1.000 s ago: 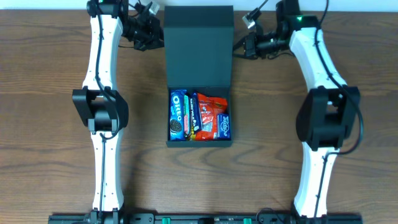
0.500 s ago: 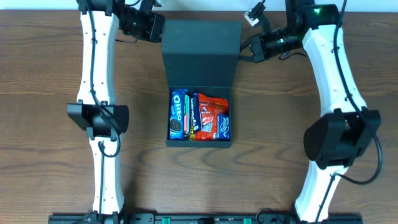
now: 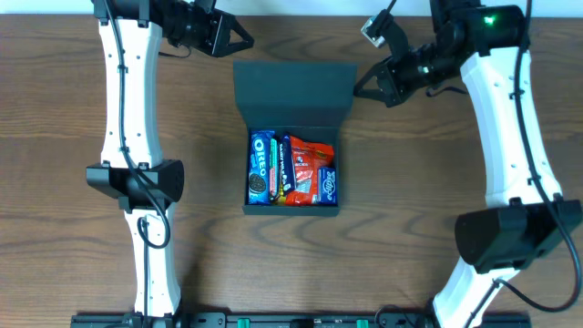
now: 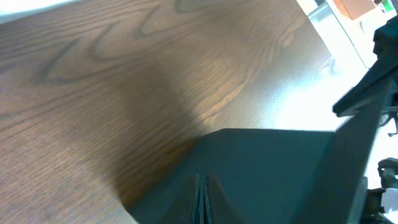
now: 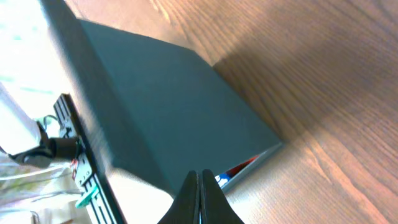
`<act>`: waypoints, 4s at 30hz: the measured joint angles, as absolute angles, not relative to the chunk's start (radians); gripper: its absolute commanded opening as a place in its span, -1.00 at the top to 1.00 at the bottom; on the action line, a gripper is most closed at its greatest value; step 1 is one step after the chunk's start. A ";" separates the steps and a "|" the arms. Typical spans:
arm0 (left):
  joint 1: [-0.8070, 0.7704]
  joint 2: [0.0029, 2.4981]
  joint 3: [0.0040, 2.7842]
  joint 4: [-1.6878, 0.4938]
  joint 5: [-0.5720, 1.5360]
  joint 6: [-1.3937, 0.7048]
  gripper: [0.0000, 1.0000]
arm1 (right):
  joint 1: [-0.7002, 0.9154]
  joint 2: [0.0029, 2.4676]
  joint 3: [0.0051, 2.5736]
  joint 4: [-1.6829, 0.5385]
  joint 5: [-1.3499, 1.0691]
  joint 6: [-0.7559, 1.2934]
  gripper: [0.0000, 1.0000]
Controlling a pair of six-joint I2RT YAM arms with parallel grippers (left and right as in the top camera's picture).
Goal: Pack container
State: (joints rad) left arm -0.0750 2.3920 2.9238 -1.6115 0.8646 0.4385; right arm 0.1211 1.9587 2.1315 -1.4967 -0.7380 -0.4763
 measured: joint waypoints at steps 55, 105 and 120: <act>-0.108 0.871 1.359 -0.444 0.363 0.253 0.88 | 0.263 1.137 1.506 -0.569 -0.444 -0.227 0.97; -0.105 0.235 0.989 -1.087 0.014 0.021 -0.91 | 0.265 0.966 1.385 -1.178 -0.410 -0.044 -0.98; -0.055 0.075 0.469 -0.641 0.015 0.023 -0.91 | 0.265 0.966 1.385 -1.179 -0.410 -0.044 -0.98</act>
